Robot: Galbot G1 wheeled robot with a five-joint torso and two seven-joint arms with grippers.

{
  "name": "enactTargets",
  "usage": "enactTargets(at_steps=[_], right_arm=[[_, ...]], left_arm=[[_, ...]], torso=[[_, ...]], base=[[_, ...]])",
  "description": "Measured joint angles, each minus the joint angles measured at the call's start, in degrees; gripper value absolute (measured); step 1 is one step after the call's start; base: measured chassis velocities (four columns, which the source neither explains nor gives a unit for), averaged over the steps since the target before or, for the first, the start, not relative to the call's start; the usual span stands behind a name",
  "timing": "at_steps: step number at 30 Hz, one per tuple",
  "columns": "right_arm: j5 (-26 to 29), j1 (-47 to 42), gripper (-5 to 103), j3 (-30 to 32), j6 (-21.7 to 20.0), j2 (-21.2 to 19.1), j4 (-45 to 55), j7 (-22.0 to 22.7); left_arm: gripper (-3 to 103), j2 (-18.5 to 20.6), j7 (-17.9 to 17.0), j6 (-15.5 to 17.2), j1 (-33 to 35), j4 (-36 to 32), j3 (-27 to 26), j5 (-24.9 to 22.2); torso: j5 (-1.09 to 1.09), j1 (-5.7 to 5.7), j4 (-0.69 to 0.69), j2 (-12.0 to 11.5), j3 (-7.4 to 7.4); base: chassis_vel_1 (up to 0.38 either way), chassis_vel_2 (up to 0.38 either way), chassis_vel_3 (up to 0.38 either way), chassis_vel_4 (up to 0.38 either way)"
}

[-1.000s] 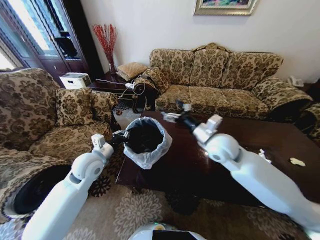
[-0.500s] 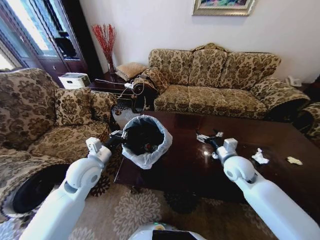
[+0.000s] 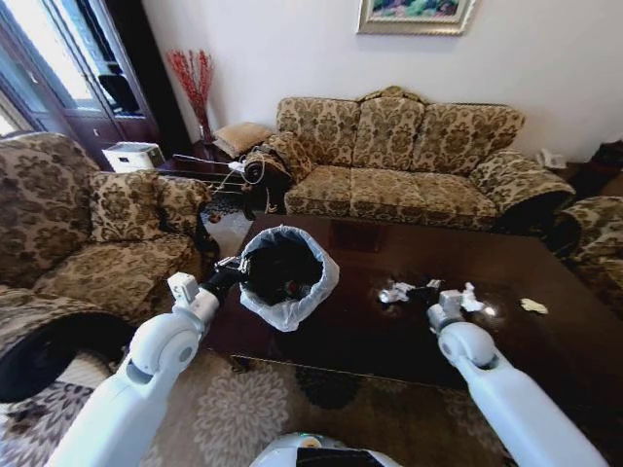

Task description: Move to the front of the table and place the trash on the table into the trash bin.

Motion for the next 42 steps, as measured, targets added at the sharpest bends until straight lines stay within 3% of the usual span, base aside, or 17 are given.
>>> enactTargets(at_steps=[4, 5, 11, 14, 17, 20, 22, 24, 30, 32, 33, 35, 37, 39, 42], right_arm=[[-0.3, 2.4, 100, -1.9, 0.4, 2.5, -5.0, -4.0], [-1.0, 2.9, 100, -2.2, 0.7, 3.3, -6.8, -5.0], [-2.5, 2.9, 100, -2.3, 0.8, 4.8, -9.0, -5.6], [-3.0, 2.3, 99, -2.3, 0.9, 5.2, -9.4, -5.6], [-4.1, 1.4, 85, -2.1, 1.7, 6.1, -10.5, -5.4], [-4.6, 1.4, 80, -2.1, 2.2, 6.4, -11.3, -5.5], [-5.0, 1.8, 63, -2.1, 2.6, 6.6, -12.1, -5.7], [-5.0, 2.0, 63, -2.1, 2.6, 6.6, -12.2, -5.8], [-5.1, 3.8, 37, -2.9, 2.7, 6.8, -13.5, -6.1], [-5.1, 3.9, 37, -2.9, 2.7, 6.8, -13.7, -6.1], [-5.1, 4.0, 25, -2.9, 2.8, 6.8, -13.9, -6.1], [-5.1, 4.1, 25, -2.9, 2.9, 6.8, -14.1, -6.1], [-5.1, 4.2, 15, -2.8, 3.0, 6.8, -14.6, -6.3], [-5.1, 4.4, 11, -2.7, 3.1, 6.8, -15.0, -6.3], [-5.0, 4.5, 9, -2.6, 3.4, 6.9, -15.5, -6.3]], left_arm=[[3, 0.0, 0.1, -0.1, 0.2, -0.1, 0.2, 0.1], [3, 0.0, 0.1, -0.1, 0.0, 0.0, 0.5, 0.1], [3, 0.2, 0.5, -0.4, 0.1, 0.4, 0.6, 0.1], [3, 0.4, 0.7, -0.4, 0.1, 0.5, 0.7, -0.1], [3, 0.7, 0.9, -0.6, -0.2, 0.8, 0.8, -0.4], [3, 0.8, 1.0, -0.6, -0.3, 0.9, 0.9, -0.5], [3, 0.9, 1.1, -0.6, -0.3, 1.0, 1.0, -0.5], [3, 0.9, 1.1, -0.6, -0.3, 1.0, 1.0, -0.5], [3, 1.1, 1.4, -0.6, -0.2, 1.1, 1.1, -0.5], [3, 1.2, 1.4, -0.6, -0.2, 1.1, 1.1, -0.5], [3, 1.3, 1.4, -0.7, -0.2, 1.2, 1.1, -0.5], [3, 1.4, 1.5, -0.7, -0.3, 1.2, 1.1, -0.5], [3, 1.4, 1.5, -0.7, -0.3, 1.3, 1.1, -0.5], [3, 1.5, 1.5, -0.7, -0.4, 1.3, 1.1, -0.5], [3, 1.5, 1.5, -0.7, -0.4, 1.3, 1.1, -0.5]], torso=[[-0.03, 0.02, 0.01, 0.0, 0.00], [-0.15, 0.02, 0.03, 0.0, 0.00], [-0.08, -0.02, 0.09, 0.0, -0.01], [-0.10, -0.03, 0.04, 0.0, -0.01], [-0.05, -0.02, 0.01, 0.0, -0.01], [-0.06, -0.01, 0.01, 0.0, -0.01], [-0.06, -0.01, 0.02, 0.0, -0.01], [-0.07, -0.01, 0.02, 0.0, -0.01], [-0.07, -0.01, 0.03, 0.0, -0.01], [-0.06, -0.01, 0.03, 0.0, -0.01], [-0.06, -0.01, 0.02, 0.0, -0.01], [-0.06, -0.01, 0.02, 0.0, -0.01], [-0.06, -0.01, 0.02, 0.0, -0.01], [-0.07, -0.02, 0.03, 0.0, -0.01], [-0.07, -0.02, 0.03, 0.0, -0.01]], base=[[-0.046, -0.026, 0.038, -0.002], [0.000, 0.000, 0.000, 0.000], [0.046, 0.035, -0.030, -0.010], [0.000, 0.000, 0.000, 0.000], [0.000, 0.000, 0.000, 0.000], [0.000, 0.000, 0.000, 0.000], [0.000, 0.000, 0.000, 0.000], [0.000, 0.000, 0.000, 0.000], [0.000, 0.000, 0.000, 0.000], [0.000, 0.000, 0.000, 0.000], [0.000, 0.000, 0.000, 0.000], [0.000, 0.000, 0.000, 0.000], [0.000, 0.000, 0.000, 0.000], [0.000, 0.000, 0.000, 0.000], [0.000, 0.000, 0.000, 0.000]])
